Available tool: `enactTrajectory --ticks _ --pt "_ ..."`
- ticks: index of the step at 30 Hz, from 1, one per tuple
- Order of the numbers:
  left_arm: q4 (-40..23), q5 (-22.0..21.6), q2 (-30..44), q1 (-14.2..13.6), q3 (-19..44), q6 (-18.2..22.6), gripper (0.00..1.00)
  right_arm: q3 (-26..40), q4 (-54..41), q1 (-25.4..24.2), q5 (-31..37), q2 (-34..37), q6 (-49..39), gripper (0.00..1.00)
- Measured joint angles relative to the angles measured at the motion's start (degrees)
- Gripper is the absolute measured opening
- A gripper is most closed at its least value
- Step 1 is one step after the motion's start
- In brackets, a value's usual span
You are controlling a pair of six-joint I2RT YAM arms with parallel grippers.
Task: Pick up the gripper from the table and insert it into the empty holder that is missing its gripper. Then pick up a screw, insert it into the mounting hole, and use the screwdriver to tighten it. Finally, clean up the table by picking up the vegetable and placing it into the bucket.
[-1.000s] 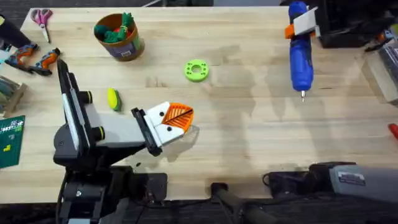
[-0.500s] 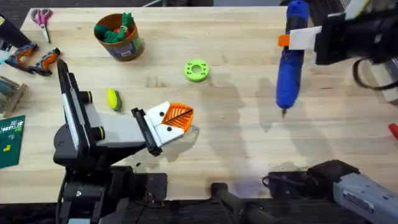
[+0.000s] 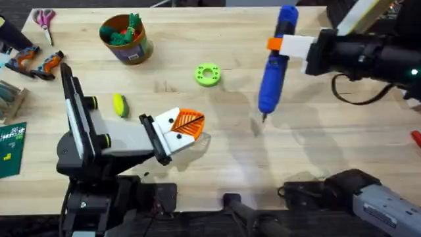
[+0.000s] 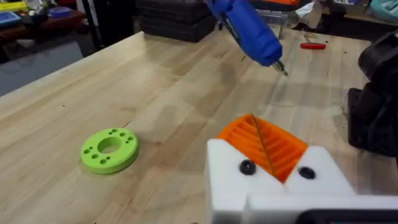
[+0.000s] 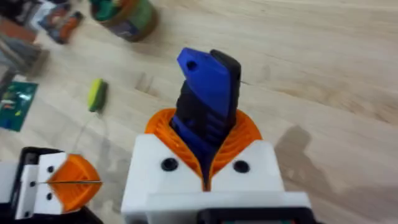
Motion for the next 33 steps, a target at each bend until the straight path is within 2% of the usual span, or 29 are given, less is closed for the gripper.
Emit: enactTrajectory --ticks 5,10,13,19,22,33 --pt "0.0 0.0 0.0 0.0 0.0 0.0 0.004 0.0 2.03 6.66 0.57 -0.02 0.55 0.027" --pt "0.0 0.0 0.02 0.0 0.0 0.0 0.004 -0.57 0.71 17.75 9.6 -2.21 2.29 0.027" --pt "0.0 0.0 0.0 0.0 0.0 0.0 0.004 -2.54 3.22 22.73 15.96 -4.75 3.43 0.027" --pt "0.0 0.0 0.0 0.0 0.0 0.0 0.004 -7.61 18.01 25.18 19.93 -6.18 2.37 0.027" --pt "0.0 0.0 0.0 0.0 0.0 0.0 0.004 -8.81 25.72 25.16 17.38 -5.52 -0.06 0.027" --pt "0.0 0.0 0.0 0.0 0.0 0.0 0.004 -8.87 45.94 25.27 -3.44 -1.16 -5.28 0.027"
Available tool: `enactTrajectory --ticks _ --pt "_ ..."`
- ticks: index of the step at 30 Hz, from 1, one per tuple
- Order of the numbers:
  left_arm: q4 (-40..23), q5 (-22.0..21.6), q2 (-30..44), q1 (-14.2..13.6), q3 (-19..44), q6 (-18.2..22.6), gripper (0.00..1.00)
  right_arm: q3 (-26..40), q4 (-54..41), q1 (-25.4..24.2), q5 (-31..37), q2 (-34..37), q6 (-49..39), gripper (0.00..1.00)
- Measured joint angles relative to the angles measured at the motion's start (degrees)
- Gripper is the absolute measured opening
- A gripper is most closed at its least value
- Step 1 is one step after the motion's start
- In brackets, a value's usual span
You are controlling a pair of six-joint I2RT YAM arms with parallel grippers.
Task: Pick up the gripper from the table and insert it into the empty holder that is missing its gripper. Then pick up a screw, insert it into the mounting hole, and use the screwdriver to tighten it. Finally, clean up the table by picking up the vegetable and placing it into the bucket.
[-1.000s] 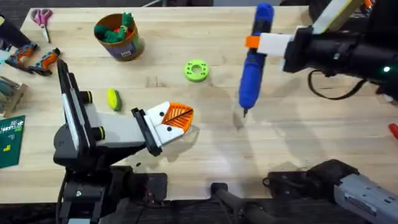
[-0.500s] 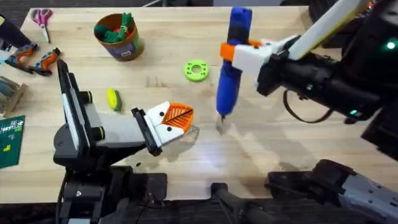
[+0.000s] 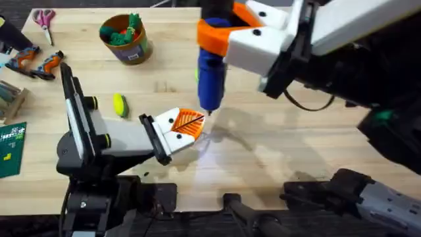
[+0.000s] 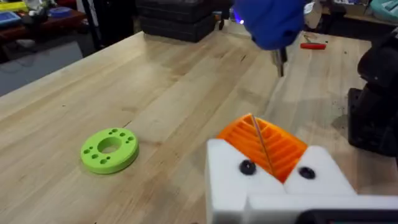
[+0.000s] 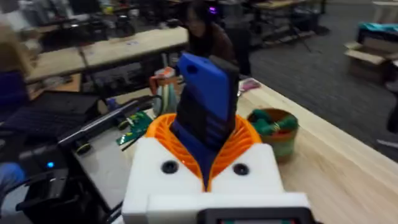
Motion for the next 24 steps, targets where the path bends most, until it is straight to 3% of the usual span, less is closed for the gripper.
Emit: enactTrajectory --ticks 16,24 --pt "0.0 0.0 0.0 0.0 0.0 0.0 0.004 0.0 24.32 1.25 -12.08 14.82 -0.03 0.027" --pt "0.0 0.0 0.0 0.0 0.0 0.0 0.004 0.0 27.07 2.38 -14.36 16.39 -0.03 0.027"
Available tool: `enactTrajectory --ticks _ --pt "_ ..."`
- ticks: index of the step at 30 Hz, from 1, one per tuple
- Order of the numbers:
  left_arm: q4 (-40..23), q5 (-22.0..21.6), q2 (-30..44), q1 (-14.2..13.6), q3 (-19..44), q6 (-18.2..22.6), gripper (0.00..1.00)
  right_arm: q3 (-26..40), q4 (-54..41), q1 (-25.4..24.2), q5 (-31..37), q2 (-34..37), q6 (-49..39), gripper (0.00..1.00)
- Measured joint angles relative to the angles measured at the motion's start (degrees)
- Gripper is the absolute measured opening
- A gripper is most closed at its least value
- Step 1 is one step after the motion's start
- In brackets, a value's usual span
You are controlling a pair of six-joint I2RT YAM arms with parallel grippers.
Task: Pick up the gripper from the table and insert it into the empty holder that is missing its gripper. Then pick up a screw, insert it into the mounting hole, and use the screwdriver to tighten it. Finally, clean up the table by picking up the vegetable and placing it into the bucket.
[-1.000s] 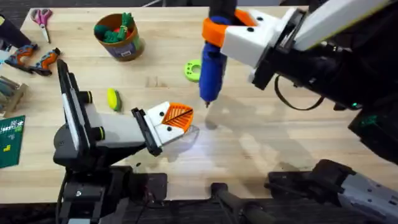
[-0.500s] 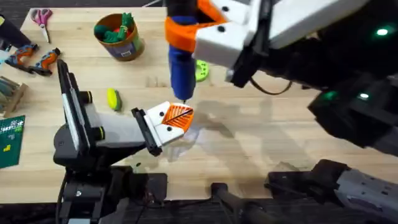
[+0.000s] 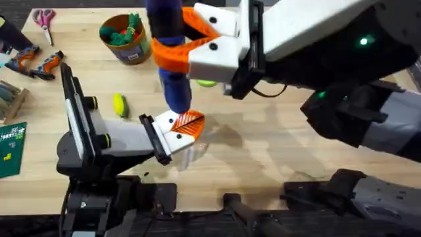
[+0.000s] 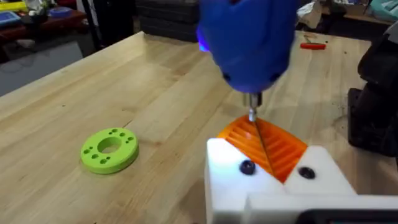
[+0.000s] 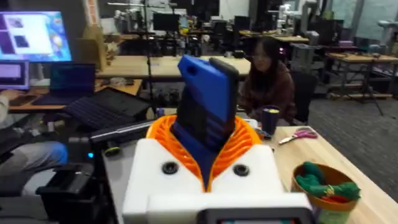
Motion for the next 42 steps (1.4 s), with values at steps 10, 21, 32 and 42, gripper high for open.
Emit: enactTrajectory --ticks 10,21,32,42 --pt "0.0 0.0 0.02 0.0 0.0 0.0 0.004 0.0 1.16 2.82 -0.59 0.0 -0.83 0.027" --pt "0.0 0.0 0.0 0.0 0.0 0.0 0.004 0.0 2.17 2.89 -0.58 0.74 -3.23 0.027" --pt "0.0 0.0 0.0 0.0 0.0 0.0 0.004 0.0 10.13 4.22 -0.57 7.1 -3.21 0.027" --pt "0.0 0.0 0.01 0.0 0.0 0.0 0.004 0.0 10.26 4.22 -0.57 7.14 -1.98 0.027"
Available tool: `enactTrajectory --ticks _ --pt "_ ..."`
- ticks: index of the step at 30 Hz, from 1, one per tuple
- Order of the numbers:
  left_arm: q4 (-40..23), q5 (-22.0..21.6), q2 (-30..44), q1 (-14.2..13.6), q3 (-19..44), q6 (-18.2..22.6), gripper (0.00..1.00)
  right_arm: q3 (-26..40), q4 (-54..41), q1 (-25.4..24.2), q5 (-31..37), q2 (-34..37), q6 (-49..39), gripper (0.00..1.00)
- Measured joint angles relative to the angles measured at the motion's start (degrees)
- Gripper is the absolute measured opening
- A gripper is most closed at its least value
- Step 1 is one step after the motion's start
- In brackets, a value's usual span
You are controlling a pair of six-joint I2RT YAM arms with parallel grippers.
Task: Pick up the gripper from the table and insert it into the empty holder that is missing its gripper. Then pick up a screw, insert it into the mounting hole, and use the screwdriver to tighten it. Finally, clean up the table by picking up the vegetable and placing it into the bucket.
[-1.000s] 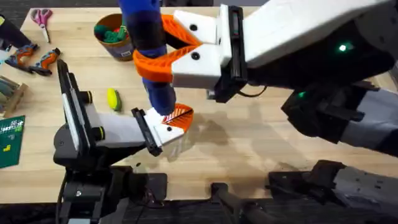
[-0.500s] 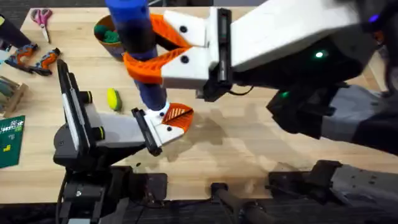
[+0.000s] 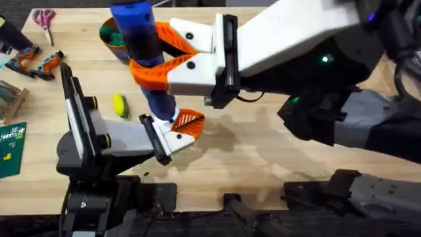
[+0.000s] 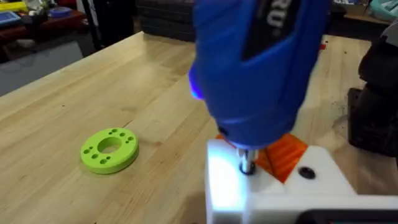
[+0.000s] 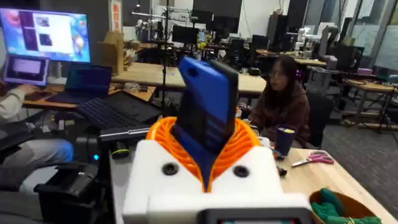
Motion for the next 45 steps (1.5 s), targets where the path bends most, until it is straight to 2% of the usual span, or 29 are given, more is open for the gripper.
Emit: enactTrajectory --ticks 7,16,45 --pt "0.0 0.0 0.0 0.0 0.0 0.0 0.004 0.0 -0.02 -0.19 -0.01 0.0 0.73 0.027" --pt "0.0 0.0 0.0 0.0 0.0 0.0 0.004 0.0 -0.04 -2.78 -0.1 0.0 3.69 0.027" --pt "0.0 0.0 -0.01 0.0 0.0 0.0 0.004 0.0 0.0 -1.77 -1.53 0.0 5.55 0.027"
